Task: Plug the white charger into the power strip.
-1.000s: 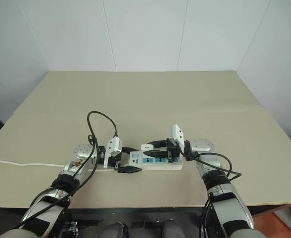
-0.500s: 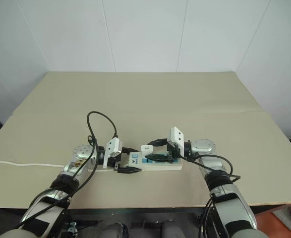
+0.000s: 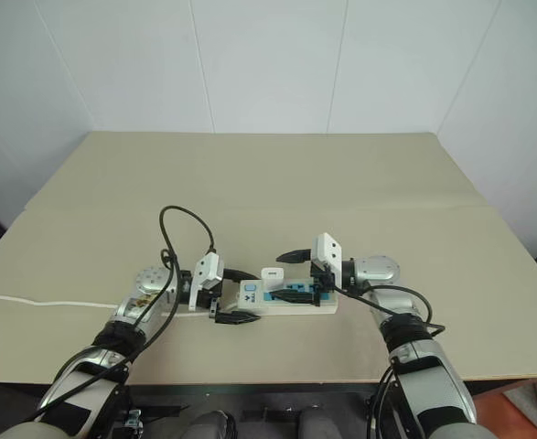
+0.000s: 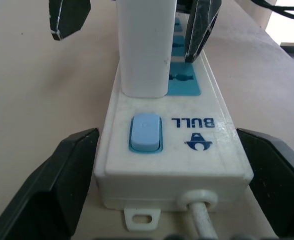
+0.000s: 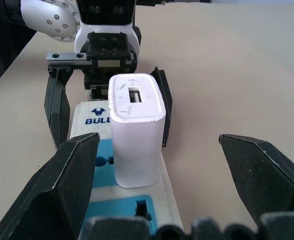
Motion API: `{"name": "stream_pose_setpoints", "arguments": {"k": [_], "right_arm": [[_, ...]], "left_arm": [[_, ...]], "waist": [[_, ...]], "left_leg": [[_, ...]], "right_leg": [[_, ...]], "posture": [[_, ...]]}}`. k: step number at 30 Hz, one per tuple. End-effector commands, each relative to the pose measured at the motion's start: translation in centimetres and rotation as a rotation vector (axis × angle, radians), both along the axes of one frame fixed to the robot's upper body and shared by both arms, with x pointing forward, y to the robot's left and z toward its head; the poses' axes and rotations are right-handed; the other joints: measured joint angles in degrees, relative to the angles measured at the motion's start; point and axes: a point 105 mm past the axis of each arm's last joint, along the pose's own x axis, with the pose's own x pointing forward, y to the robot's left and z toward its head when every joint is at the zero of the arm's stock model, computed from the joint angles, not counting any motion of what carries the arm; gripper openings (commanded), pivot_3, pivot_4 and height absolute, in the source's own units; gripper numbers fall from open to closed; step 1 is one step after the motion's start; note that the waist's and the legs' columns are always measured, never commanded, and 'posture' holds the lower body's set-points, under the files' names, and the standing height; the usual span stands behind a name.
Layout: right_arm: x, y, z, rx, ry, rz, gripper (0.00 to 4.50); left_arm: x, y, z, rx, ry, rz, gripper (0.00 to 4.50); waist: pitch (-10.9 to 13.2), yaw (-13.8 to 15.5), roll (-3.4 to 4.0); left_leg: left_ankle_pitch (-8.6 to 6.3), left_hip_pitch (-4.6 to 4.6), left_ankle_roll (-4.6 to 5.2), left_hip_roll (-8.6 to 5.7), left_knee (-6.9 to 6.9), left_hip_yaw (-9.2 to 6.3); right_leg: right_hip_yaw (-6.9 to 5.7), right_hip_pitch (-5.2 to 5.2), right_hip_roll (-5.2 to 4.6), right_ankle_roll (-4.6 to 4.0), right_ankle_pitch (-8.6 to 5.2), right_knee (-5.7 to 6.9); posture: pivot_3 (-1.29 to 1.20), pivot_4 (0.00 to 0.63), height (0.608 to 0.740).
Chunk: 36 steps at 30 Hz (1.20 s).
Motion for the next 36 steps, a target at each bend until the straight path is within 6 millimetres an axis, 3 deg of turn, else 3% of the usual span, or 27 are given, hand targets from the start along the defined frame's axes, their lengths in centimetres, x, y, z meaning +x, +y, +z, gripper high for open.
{"name": "stream_pose_setpoints", "arguments": {"k": [1,5,8,10,16,21,36], "right_arm": [[-0.5,-1.4,-2.5,-0.058,0.072,-0.056,4.50],[-1.4,-3.4,1.4,0.011,0.000,-0.024,4.50],[-2.3,-6.2,4.6,0.006,-0.073,-0.036,4.50],[-2.9,-8.3,6.3,-0.033,-0.131,-0.063,4.50],[-5.6,-13.2,7.7,-0.244,-0.153,-0.103,4.50],[-6.8,-14.7,7.3,-0.315,-0.111,-0.130,4.50],[-7.8,-15.3,7.8,-0.334,-0.093,-0.160,4.50]], "left_arm": [[-0.7,0.8,3.1,-0.109,-0.036,-0.047,4.49],[-2.1,4.1,5.3,-0.112,-0.031,-0.058,4.49],[-2.7,7.1,6.8,-0.102,-0.025,-0.012,4.49],[-3.1,9.3,6.7,-0.032,-0.024,0.021,4.49],[-3.7,13.3,5.6,0.123,-0.017,0.102,4.49],[-3.9,13.7,5.1,0.132,-0.015,0.107,4.49],[-3.6,13.5,4.2,0.118,-0.018,0.114,4.49]], "waist": [[0.01,0.01,-0.01],[0.25,0.14,0.14],[0.61,0.43,0.31],[0.81,0.32,0.44],[1.07,0.32,0.57],[1.19,0.27,0.51],[1.33,0.34,0.47]], "left_leg": [[0.00,-0.01,0.00,0.01,0.00,0.00],[0.00,-0.14,0.00,0.04,-0.07,-0.02],[0.00,-0.29,0.00,0.01,-0.11,-0.02],[0.00,-0.84,0.00,0.00,-0.11,0.00],[-0.01,-1.04,0.02,0.06,-0.32,0.00],[-0.01,-1.06,0.02,0.05,-0.28,0.07],[0.00,-1.05,0.02,0.06,-0.23,0.07]], "right_leg": [[0.00,-0.01,0.00,0.00,0.00,0.00],[-0.02,-0.14,0.00,-0.05,-0.03,0.00],[-0.07,-0.25,-0.05,-0.08,-0.11,-0.05],[-0.06,-0.87,-0.07,-0.08,-0.10,0.00],[-0.14,-1.15,-0.03,-0.21,-0.17,0.02],[-0.11,-1.15,-0.06,-0.17,-0.20,-0.01],[-0.11,-1.14,-0.04,-0.17,-0.19,0.04]], "posture": [[0.00,0.150,0.740],[0.00,0.150,0.740],[0.00,0.150,0.740],[0.00,0.150,0.740],[0.00,0.150,0.740],[0.00,0.150,0.740],[0.00,0.150,0.740]]}}
